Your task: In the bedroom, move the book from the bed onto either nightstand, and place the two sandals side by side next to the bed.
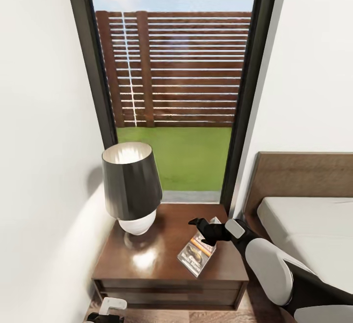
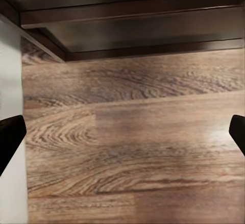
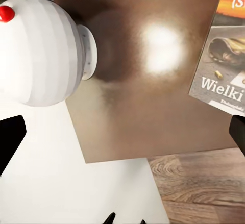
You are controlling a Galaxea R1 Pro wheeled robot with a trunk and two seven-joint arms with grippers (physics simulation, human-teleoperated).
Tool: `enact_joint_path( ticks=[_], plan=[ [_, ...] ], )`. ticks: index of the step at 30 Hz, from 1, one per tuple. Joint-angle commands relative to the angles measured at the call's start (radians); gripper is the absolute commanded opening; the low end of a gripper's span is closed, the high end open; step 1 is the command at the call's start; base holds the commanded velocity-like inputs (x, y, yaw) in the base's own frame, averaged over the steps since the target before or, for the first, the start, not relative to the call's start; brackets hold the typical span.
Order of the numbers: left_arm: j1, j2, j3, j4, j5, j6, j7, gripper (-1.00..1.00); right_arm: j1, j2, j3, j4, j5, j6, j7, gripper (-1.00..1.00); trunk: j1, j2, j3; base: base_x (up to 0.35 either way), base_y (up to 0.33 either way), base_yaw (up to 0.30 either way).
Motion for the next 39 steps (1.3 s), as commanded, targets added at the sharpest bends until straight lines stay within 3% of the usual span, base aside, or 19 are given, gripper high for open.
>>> enact_joint_path(
  ticks=[1,39],
  plan=[
    [0.0,0.001,-0.008,-0.003,0.01,0.006,0.005,1.0,0.0,0.0,-0.004,-0.002,0.005,0.004,0.002,1.0,-0.004,0.007,0.002,0.0,0.0,0.0],
    [0.0,0.001,-0.008,0.008,0.009,0.005,0.008,1.0,0.005,0.0,-0.002,0.0,0.009,-0.02,0.006,1.0,-0.15,0.273,0.121,0.0,0.0,0.0]
  ],
)
